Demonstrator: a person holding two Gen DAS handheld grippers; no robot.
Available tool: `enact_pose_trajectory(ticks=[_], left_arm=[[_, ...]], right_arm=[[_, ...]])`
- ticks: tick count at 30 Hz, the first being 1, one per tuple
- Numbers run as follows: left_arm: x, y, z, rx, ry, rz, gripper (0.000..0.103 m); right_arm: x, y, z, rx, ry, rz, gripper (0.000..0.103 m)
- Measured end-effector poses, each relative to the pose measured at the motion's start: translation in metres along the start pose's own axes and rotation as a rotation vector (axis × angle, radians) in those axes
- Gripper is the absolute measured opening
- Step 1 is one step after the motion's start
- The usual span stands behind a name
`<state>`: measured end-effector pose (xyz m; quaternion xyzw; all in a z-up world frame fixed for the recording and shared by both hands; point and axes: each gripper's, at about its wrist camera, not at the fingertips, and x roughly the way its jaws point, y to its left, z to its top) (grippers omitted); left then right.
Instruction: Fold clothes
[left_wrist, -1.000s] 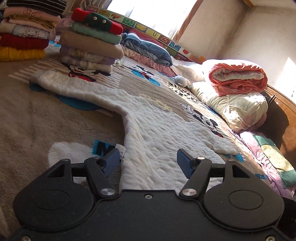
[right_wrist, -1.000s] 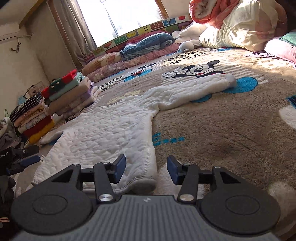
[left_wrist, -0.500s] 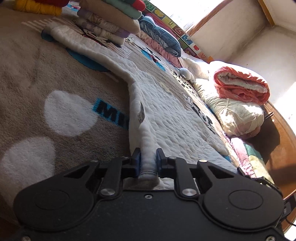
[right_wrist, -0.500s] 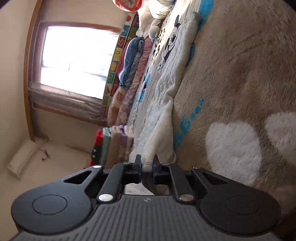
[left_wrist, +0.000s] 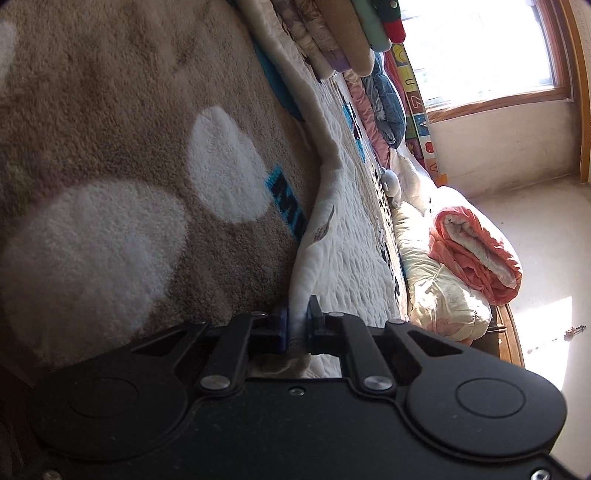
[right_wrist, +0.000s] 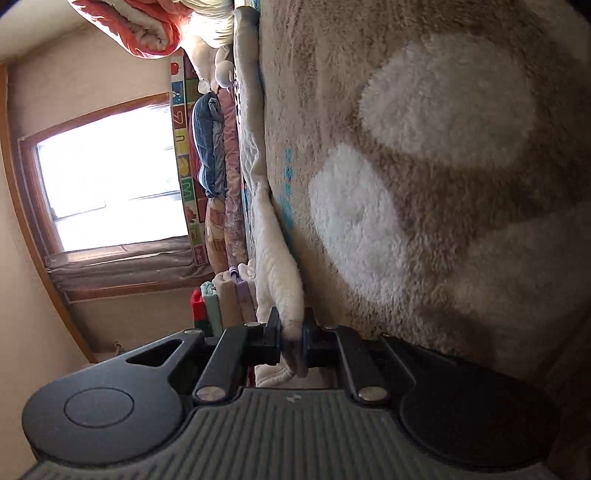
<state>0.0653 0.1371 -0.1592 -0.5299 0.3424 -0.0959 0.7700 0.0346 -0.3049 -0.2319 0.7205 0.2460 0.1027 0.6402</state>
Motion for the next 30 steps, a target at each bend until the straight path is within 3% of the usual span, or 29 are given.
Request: enact_pose_trajectory(ticks=[2,6,8,11,14,16,18,20,21,23,26,29,30], left_arm=[[-0.001,0.003,0.001,-0.023,0.002,0.003,0.007],[-0.005,0.008,0.002,-0.049,0.007,0.010,0.010],[-0.007,0.008,0.003,-0.045,0.009,0.010,0.010],[-0.008,0.005,0.003,-0.024,0.010,0.007,0.010],[-0.005,-0.009,-0.003,0.103,0.003,0.052,0.020],[-0.003,-0.018,-0.008,0.191,-0.002,0.083,0.019],[-0.003,-0.014,-0.008,0.148,0.004,0.077,0.007],[-0.003,-0.009,-0.007,0.097,0.010,0.070,0.006],[-0.003,-0.006,-0.007,0.071,0.013,0.066,0.006],[-0.003,-0.001,-0.007,0.020,0.020,0.058,0.008],[0.000,-0.002,-0.003,0.034,0.034,0.067,0.013],[-0.003,-0.015,-0.002,0.133,-0.010,0.088,0.027],[-0.004,-0.019,-0.002,0.168,-0.025,0.095,0.027]], right_arm=[[-0.002,0.004,0.001,-0.036,0.010,-0.031,0.011],[-0.018,0.029,0.002,-0.223,-0.016,-0.138,0.026],[-0.031,0.043,0.002,-0.339,-0.053,-0.198,0.036],[-0.048,0.063,0.000,-0.513,-0.132,-0.251,0.040],[-0.044,0.080,-0.002,-0.662,-0.140,-0.251,0.041],[-0.031,0.088,-0.004,-0.742,-0.124,-0.254,0.050],[-0.012,0.086,-0.001,-0.764,-0.071,-0.286,0.046],[0.002,0.069,0.010,-0.642,-0.032,-0.316,0.024],[0.006,0.058,0.016,-0.559,-0.025,-0.321,0.006],[0.003,0.059,0.013,-0.574,-0.013,-0.324,0.007],[0.002,0.066,0.005,-0.633,0.001,-0.332,0.015],[-0.012,0.073,-0.003,-0.724,-0.030,-0.353,0.022],[-0.016,0.076,-0.007,-0.768,-0.042,-0.363,0.025]])
